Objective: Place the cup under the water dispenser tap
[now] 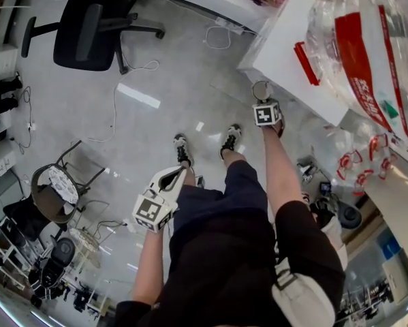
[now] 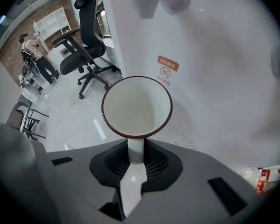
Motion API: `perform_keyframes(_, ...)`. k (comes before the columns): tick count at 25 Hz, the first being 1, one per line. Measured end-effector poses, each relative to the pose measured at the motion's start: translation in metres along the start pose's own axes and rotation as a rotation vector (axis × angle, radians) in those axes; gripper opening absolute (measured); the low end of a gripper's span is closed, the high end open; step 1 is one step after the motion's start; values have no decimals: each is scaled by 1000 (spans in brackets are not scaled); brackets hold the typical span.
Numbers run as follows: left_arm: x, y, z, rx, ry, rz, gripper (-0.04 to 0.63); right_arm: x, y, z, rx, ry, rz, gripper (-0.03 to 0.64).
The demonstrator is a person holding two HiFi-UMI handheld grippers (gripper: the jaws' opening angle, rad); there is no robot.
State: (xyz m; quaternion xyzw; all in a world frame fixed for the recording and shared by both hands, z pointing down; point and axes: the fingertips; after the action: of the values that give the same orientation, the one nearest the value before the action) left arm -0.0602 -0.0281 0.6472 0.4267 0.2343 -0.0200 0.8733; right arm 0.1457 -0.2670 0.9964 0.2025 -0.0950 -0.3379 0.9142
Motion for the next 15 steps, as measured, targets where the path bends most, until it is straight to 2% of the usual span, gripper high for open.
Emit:
perform_keyframes(6,-2,13,1,-13,-27,-19,-2,4,-7,20,8,15,-4,41)
perform_keyframes(10,-4,18,2,-20,-49,-19,-1,8,-11,23,5,35,-55,41)
perform_keyframes(15,-2,23,6,-23,-36,-32,-1,12,-18,27,28,39,-76,43)
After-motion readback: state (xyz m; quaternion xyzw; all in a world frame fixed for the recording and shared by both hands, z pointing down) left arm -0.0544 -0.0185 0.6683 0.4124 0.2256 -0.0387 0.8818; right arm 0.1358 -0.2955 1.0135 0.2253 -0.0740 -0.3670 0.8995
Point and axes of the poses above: the fingertips, and each gripper's own axes: z forward along the fingers, x to its right, y out of its underside, and after that the axes turned 12 degrees about x, right-handed
